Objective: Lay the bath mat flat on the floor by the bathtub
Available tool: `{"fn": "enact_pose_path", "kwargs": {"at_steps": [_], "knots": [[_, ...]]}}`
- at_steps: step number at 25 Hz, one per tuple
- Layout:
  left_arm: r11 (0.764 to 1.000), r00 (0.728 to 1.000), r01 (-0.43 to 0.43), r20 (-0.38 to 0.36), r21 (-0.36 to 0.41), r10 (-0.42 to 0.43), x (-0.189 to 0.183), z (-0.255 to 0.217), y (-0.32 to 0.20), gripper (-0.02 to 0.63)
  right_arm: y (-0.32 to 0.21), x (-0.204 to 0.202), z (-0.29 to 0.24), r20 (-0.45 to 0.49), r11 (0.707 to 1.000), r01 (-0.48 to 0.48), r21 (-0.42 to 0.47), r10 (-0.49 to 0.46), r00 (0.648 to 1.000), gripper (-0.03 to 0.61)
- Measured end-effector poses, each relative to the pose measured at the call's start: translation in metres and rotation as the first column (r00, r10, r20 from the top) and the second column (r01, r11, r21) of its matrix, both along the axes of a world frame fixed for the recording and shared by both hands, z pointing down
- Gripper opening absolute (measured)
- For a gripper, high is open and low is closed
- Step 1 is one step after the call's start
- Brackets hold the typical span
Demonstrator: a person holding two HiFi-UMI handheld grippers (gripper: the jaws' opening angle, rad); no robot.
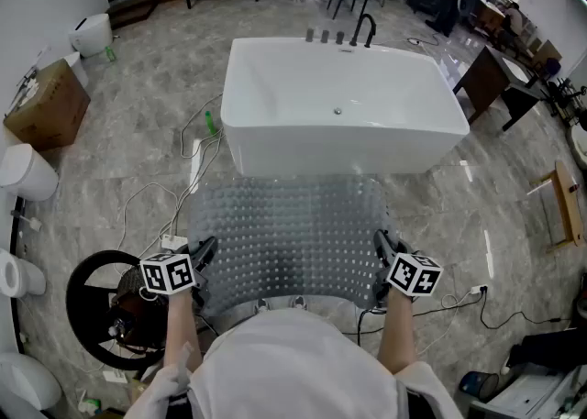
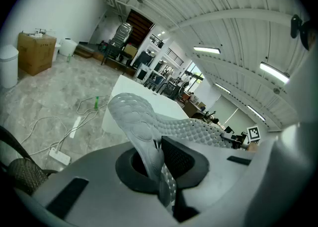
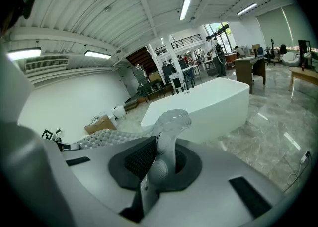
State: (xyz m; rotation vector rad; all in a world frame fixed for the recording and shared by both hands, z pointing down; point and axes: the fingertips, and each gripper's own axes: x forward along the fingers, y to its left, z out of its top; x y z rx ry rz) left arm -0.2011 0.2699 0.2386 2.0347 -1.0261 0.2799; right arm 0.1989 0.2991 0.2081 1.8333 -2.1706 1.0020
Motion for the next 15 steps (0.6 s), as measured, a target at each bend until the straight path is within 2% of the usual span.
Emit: {"fn": "enact_pose_path", "kwargs": {"at_steps": [15], "knots": [[1.000,1.000,0.001,0.005,-0.015,-0.001,0.0058,0.0038,0.0032,0.043,0.0027,0.0019,0.0010,0.036,1.000,0.009,-0.004,-0.009,0.999,0.041]]}}
